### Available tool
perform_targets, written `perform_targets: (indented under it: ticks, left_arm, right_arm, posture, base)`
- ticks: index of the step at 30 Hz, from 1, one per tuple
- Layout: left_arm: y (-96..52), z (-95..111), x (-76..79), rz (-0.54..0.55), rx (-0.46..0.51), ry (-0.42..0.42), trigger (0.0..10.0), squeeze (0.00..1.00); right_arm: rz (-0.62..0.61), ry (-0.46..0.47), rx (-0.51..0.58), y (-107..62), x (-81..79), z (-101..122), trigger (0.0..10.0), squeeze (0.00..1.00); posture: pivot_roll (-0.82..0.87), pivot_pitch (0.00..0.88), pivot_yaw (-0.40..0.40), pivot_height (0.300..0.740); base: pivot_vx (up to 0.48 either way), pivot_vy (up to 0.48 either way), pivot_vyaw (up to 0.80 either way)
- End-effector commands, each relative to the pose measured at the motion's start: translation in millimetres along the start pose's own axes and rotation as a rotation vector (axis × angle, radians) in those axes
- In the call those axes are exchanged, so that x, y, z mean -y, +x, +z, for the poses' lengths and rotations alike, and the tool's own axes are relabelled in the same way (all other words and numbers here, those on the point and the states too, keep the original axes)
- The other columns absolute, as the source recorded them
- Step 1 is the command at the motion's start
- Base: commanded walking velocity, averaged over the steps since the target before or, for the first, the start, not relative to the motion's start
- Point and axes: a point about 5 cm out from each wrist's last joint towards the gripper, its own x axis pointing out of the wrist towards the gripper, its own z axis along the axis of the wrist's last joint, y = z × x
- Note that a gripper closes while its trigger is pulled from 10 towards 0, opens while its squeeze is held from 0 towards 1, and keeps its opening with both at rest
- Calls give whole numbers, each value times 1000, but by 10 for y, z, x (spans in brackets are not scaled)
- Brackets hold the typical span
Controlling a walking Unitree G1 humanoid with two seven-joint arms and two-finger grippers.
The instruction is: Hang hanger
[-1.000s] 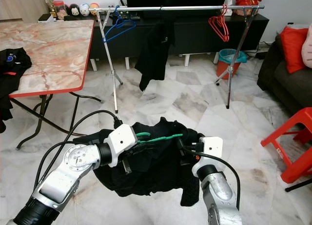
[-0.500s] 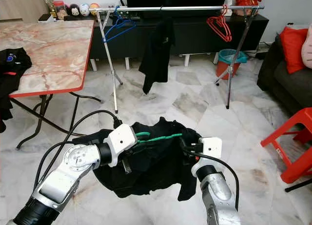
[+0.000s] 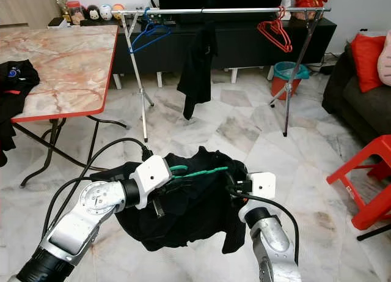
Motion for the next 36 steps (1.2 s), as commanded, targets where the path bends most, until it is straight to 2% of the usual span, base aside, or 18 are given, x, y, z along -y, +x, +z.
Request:
perform_targets:
  ticks: [1,25,29,32,33,36]
  left_arm:
    - [-9,75,-9,4,40,25,10000,0]
    - [-5,75,-10,8,40,27,10000,0]
    - [-25,41,-28,19,25,22,10000,0]
    - [-74,-60,-123,81,-25,23,10000,0]
    - [-74,-60,-123,81,-25,23,10000,0]
    - [-193,-173,-213,96,-84,52,10000,0]
  right_arm:
    - [11,-8,18,6,-7,41,0,0]
    - [25,-8,18,4,-20,38,0,0]
    - [-106,-40,16,-3,170,56,0,0]
    - [-212,-73,-15,-30,312,27,0,0]
    - [-212,-73,-15,-30,312,27,0,0]
    - [-269,-72,-23,-58,390,12,0,0]
  posture:
    - [75,0,-17,740]
    - [75,0,-18,740]
    - [75,0,-18,740]
    - [75,0,-19,740]
    - [75,0,-19,740]
    - [74,0,-18,740]
  base:
    - [0,0,0]
    - [0,0,0]
    - [0,0,0]
    - [0,0,0]
    - [0,0,0]
    - [0,0,0]
